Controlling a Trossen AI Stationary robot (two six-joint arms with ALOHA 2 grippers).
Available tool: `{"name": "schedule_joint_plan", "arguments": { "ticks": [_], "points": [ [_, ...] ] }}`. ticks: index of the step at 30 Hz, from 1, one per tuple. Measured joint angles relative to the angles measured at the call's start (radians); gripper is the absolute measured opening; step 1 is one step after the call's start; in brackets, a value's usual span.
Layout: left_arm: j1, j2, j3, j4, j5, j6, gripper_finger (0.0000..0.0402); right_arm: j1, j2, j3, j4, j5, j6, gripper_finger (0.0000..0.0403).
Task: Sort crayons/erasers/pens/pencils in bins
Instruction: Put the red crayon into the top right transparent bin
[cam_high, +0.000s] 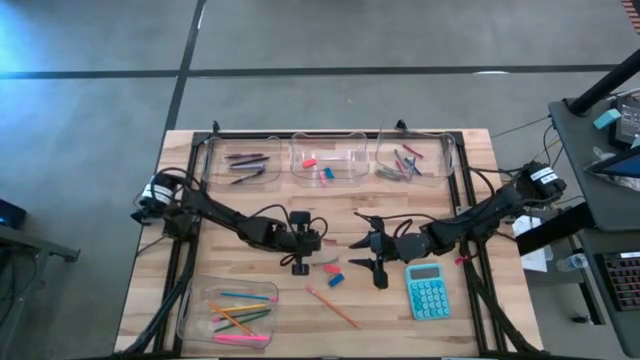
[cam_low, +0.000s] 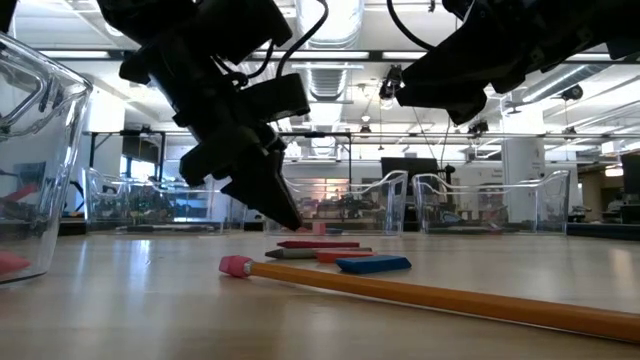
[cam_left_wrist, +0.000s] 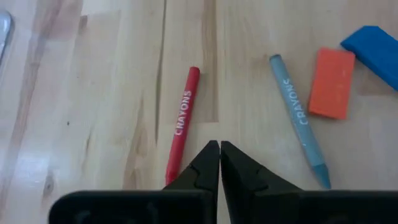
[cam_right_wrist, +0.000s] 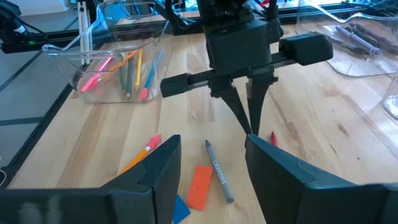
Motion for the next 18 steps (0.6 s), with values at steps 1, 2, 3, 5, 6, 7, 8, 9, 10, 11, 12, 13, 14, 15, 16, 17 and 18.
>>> {"name": "schedule_joint_plan", "arguments": {
  "ticks": [1,2,3,5,6,7,8,9,10,11,12,13,14,15,16,17,18],
  "points": [
    [0.002,-0.002,0.0,0.0,-0.001,0.0,0.0004,0.0,0.0,0.0,0.0,0.0,0.0,0.0169],
    [0.005,-0.003,0.001,0.0,-0.001,0.001,0.0009,0.0,0.0,0.0,0.0,0.0,0.0,0.0169],
    [0.009,-0.004,0.003,0.0,-0.002,0.001,0.0016,0.0,0.0,0.0,0.0,0.0,0.0,0.0169],
    [0.022,-0.006,0.003,0.0,-0.003,0.001,0.0037,0.0,0.0,0.0,0.003,0.0,0.0,0.0169],
    [0.032,-0.006,0.002,0.0,-0.002,0.001,0.0049,0.0,0.0,0.0,0.005,0.0,0.0,0.0169],
    [0.043,-0.006,0.002,-0.003,0.006,0.001,0.0061,0.0,0.0,0.0,0.006,0.0,0.003,0.0169],
    [0.054,-0.006,0.002,-0.009,0.022,0.001,0.0073,0.0,0.0,0.0,0.006,0.0,0.006,0.0169],
    [0.067,-0.006,0.002,-0.015,0.039,0.001,0.0085,0.0,0.0,0.0,0.007,0.0,0.008,0.0169],
    [0.077,-0.006,0.002,-0.018,0.041,0.001,0.0096,0.0,0.0,0.0,0.006,0.0,0.009,0.0169],
    [0.088,-0.006,0.001,-0.019,0.043,0.001,0.0105,0.0,0.0,0.0,0.006,0.0,0.009,0.0169],
    [0.099,-0.006,0.001,-0.023,0.046,0.001,0.0113,0.0,0.0,0.0,0.006,0.0,0.01,0.0169],
    [0.108,-0.006,0.001,-0.032,0.052,0.004,0.012,0.0,0.0,0.0,0.006,0.0,0.01,0.0169],
    [0.118,-0.006,0.001,-0.041,0.072,0.008,0.0124,0.0,0.0,0.0,0.006,0.0,0.01,0.0169],
    [0.126,-0.006,0.0,-0.046,0.093,0.01,0.0127,0.0,0.0,0.0,0.006,0.0,0.01,0.0169],
    [0.133,-0.006,-0.002,-0.045,0.117,0.013,0.0129,0.0,0.0,0.0,0.006,0.0,0.01,0.0169],
    [0.138,-0.003,-0.004,-0.043,0.136,0.02,0.0129,0.0,0.0,0.0,0.006,0.0,0.01,0.0169],
    [0.141,0.001,-0.006,-0.041,0.144,0.025,0.013,0.0,0.0,0.0,0.005,0.0,0.01,0.0169]
  ]
}}
